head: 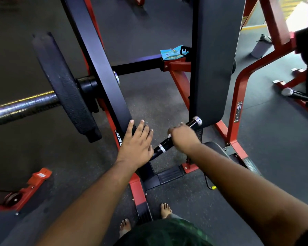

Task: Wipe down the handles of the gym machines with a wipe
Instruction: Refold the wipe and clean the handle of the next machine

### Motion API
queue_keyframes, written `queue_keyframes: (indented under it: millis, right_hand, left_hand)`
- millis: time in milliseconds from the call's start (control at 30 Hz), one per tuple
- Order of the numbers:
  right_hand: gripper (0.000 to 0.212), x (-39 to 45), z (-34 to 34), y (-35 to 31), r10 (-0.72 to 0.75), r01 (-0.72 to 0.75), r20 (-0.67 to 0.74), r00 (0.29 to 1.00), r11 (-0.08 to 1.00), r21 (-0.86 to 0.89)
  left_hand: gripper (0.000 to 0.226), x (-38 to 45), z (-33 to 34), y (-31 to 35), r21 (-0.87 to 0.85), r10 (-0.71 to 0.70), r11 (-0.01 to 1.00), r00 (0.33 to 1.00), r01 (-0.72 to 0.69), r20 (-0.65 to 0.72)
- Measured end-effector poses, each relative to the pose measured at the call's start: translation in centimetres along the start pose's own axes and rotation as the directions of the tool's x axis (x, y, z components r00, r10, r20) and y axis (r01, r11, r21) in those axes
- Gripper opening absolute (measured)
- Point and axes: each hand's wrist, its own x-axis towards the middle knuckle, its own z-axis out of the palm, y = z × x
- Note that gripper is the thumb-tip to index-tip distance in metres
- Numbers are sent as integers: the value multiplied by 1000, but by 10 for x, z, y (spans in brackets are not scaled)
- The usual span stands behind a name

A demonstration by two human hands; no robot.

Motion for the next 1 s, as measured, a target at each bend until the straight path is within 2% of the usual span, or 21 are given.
queue_keyframes:
  millis: [100, 167, 200, 233, 267, 333, 367, 433, 500, 633, 733, 767, 833, 900, 933, 1000]
  right_hand:
    - [47, -21, 23, -31, -151, 154, -37, 988, 978, 137]
    - [48, -40, 34, -32, -286, 295, -75, 955, 904, 311]
    - [47, -48, 35, -25, -308, 334, -129, 942, 861, 384]
    - [46, -54, 35, -14, -263, 324, -195, 945, 838, 440]
    - [46, -57, 32, 1, -152, 270, -271, 950, 837, 475]
    - [47, -49, 28, 35, 108, 101, -382, 918, 867, 487]
    - [47, -42, 27, 49, 187, 17, -383, 905, 883, 469]
    - [51, -32, 36, 58, 194, -51, -342, 920, 921, 387]
    - [57, -37, 56, 44, 175, -31, -333, 926, 918, 396]
    - [70, -68, 90, -17, 81, 121, -344, 935, 842, 526]
    - [64, -93, 88, -40, -18, 207, -299, 954, 760, 616]
    - [61, -95, 80, -36, 18, 193, -302, 953, 733, 653]
    - [60, -86, 59, -11, 218, 70, -319, 922, 718, 692]
    - [59, -60, 45, 26, 395, -103, -360, 845, 782, 615]
    - [58, -48, 44, 42, 416, -181, -364, 833, 828, 531]
    - [56, -32, 51, 59, 370, -218, -350, 860, 888, 404]
  left_hand:
    - [65, 0, 0, 0, 2, 6, 1000, 1000, -6, -2]
    - [65, 0, 0, 0, 7, 6, 1000, 1000, -6, -2]
    - [65, 0, 0, 0, 9, 7, 1000, 1000, -6, -4]
    - [65, 0, 0, 0, 10, 6, 1000, 1000, -6, -5]
    - [65, 0, 1, 0, 12, 6, 1000, 1000, -6, -5]
    - [65, 0, 1, 0, 11, 5, 1000, 1000, -5, -2]
    - [64, 0, 1, 0, 9, 5, 1000, 1000, -5, 0]
    - [64, 0, 0, 0, 6, 3, 1000, 1000, -3, 3]
    - [63, 0, 0, 0, 0, 0, 1000, 1000, 0, -1]
    - [62, 1, 0, 0, -19, 4, 1000, 1000, -4, -26]
    - [63, 0, 0, 0, -18, 7, 1000, 1000, -7, -24]
    - [63, 0, 0, 0, -12, 2, 1000, 1000, -2, -20]
    - [64, 0, 0, 0, 4, -1, 1000, 1000, 1, -10]
    - [64, 0, 0, 0, 18, 2, 1000, 1000, -2, -1]
    - [64, -1, -1, 0, 24, 1, 1000, 1000, -1, 3]
    - [64, -1, -2, 1, 23, -5, 1000, 1000, 5, 8]
